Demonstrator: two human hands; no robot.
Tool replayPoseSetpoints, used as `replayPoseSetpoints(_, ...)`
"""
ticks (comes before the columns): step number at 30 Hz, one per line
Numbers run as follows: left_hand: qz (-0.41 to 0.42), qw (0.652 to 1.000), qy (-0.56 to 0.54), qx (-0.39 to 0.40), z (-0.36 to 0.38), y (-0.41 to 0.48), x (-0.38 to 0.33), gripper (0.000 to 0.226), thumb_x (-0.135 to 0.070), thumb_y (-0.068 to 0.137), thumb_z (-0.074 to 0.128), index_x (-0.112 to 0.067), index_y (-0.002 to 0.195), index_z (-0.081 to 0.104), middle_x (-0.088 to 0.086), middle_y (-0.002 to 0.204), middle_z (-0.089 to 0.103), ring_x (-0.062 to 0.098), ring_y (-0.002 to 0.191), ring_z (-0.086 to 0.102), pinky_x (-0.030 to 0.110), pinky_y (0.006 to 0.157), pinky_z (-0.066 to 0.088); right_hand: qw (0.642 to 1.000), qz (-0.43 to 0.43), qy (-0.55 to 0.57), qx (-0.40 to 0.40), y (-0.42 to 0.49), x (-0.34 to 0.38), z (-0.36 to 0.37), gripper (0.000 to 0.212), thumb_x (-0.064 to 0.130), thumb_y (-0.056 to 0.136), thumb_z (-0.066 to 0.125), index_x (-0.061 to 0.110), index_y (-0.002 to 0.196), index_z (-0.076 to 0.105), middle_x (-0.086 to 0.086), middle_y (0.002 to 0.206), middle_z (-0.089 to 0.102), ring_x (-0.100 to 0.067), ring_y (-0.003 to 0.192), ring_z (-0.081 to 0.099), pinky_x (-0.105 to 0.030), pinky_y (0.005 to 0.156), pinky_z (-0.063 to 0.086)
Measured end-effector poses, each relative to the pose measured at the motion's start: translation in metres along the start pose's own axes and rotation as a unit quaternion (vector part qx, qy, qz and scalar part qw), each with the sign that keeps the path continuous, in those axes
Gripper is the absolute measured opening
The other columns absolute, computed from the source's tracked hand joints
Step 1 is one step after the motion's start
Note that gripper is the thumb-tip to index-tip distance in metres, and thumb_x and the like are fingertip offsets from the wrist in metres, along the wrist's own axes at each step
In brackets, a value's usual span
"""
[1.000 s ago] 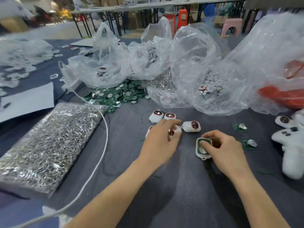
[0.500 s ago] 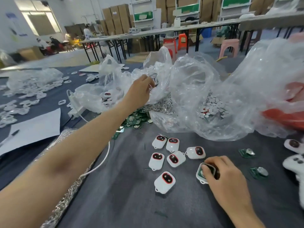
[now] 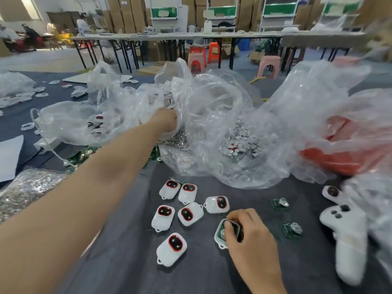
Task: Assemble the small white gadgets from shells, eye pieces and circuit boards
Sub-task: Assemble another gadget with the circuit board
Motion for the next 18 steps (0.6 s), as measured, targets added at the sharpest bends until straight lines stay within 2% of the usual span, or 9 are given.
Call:
replayPoseSetpoints(4,0.02,0.999,0.036,-0.007,-0.002,0.002,-0.003,0.025,-0.006,0.095,0.042,0.002,0.111,0.059,0.023,0.116,0.059,0.038,0.104,0.056,0.039,0.082,0.044,1.0,-0.001,-0.008,0.006,0.0,0.0,0.0,0.005,0.03,0.085,0.063,0.031,0.084,0.058,0.013,0.092,0.053,-0.009,0.068,0.054,-0.023,0.061,0.037)
replayPoseSetpoints(7,0.025,0.999,0.03,-0.029,-0.002,-0.003,0.001,0.025,-0.003,0.095,0.04,0.005,0.11,0.058,0.024,0.113,0.059,0.038,0.102,0.057,0.037,0.076,0.041,1.0,-0.006,-0.005,0.008,0.0,0.0,0.0,0.005,0.029,0.086,0.063,0.031,0.084,0.058,0.013,0.092,0.052,-0.009,0.07,0.055,-0.024,0.062,0.041)
replayPoseSetpoints(10,-0.007,1.0,0.015,-0.022,-0.006,-0.009,0.0,0.033,-0.002,0.096,0.038,0.005,0.126,0.049,0.024,0.121,0.056,0.038,0.109,0.054,0.037,0.085,0.043,1.0,-0.008,-0.001,0.007,-0.001,0.0,0.0,0.005,0.027,0.086,0.062,0.03,0.084,0.058,0.013,0.092,0.052,-0.01,0.071,0.056,-0.024,0.062,0.041)
replayPoseSetpoints(12,-0.044,0.999,-0.017,0.024,-0.013,-0.015,-0.008,0.036,-0.004,0.096,0.04,0.004,0.13,0.048,0.02,0.129,0.052,0.035,0.115,0.052,0.037,0.092,0.042,1.0,-0.008,0.003,0.005,-0.001,-0.001,0.001,0.006,0.026,0.086,0.062,0.03,0.084,0.058,0.013,0.091,0.053,-0.01,0.07,0.056,-0.023,0.061,0.04)
replayPoseSetpoints(13,-0.052,0.997,-0.008,0.053,-0.016,-0.021,-0.013,0.034,-0.004,0.094,0.044,0.005,0.124,0.054,0.019,0.127,0.053,0.033,0.111,0.054,0.036,0.092,0.043,1.0,-0.007,0.004,0.006,0.0,-0.002,0.001,0.006,0.027,0.086,0.062,0.031,0.083,0.058,0.013,0.091,0.053,-0.009,0.07,0.056,-0.023,0.061,0.039)
replayPoseSetpoints(15,-0.061,0.99,0.028,0.123,-0.015,-0.026,-0.019,0.013,-0.001,0.083,0.055,0.004,0.089,0.065,0.018,0.101,0.058,0.029,0.094,0.059,0.033,0.082,0.047,1.0,-0.003,0.006,0.006,0.0,-0.004,0.001,0.007,0.028,0.086,0.062,0.032,0.083,0.058,0.013,0.09,0.053,-0.008,0.068,0.055,-0.018,0.056,0.035)
replayPoseSetpoints(16,-0.066,0.988,0.039,0.132,-0.014,-0.026,-0.021,0.007,-0.001,0.08,0.057,0.001,0.078,0.063,0.015,0.089,0.056,0.03,0.093,0.06,0.032,0.08,0.048,1.0,-0.001,0.007,0.005,0.0,-0.005,0.001,0.007,0.028,0.085,0.062,0.032,0.082,0.058,0.013,0.09,0.053,-0.008,0.067,0.054,-0.015,0.054,0.033)
replayPoseSetpoints(17,-0.061,0.99,0.046,0.116,-0.012,-0.024,-0.022,0.005,-0.002,0.08,0.058,0.002,0.08,0.062,0.015,0.089,0.056,0.032,0.098,0.06,0.032,0.08,0.049,1.0,0.0,0.008,0.005,0.0,-0.005,0.002,0.007,0.028,0.086,0.062,0.032,0.082,0.058,0.013,0.089,0.053,-0.008,0.067,0.054,-0.013,0.053,0.033)
replayPoseSetpoints(18,-0.06,0.993,0.027,0.094,-0.012,-0.022,-0.02,0.011,-0.002,0.083,0.057,0.003,0.091,0.063,0.017,0.097,0.06,0.034,0.104,0.059,0.032,0.08,0.048,1.0,0.0,0.009,0.007,0.001,-0.006,0.003,0.007,0.028,0.086,0.062,0.032,0.082,0.058,0.013,0.089,0.053,-0.008,0.066,0.054,-0.012,0.053,0.033)
Point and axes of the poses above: each hand's wrist, its own y-axis towards the middle knuckle, its own z-axis out of the palm, x = y × z, the point moved 1 cm from there along y, towards the middle knuckle
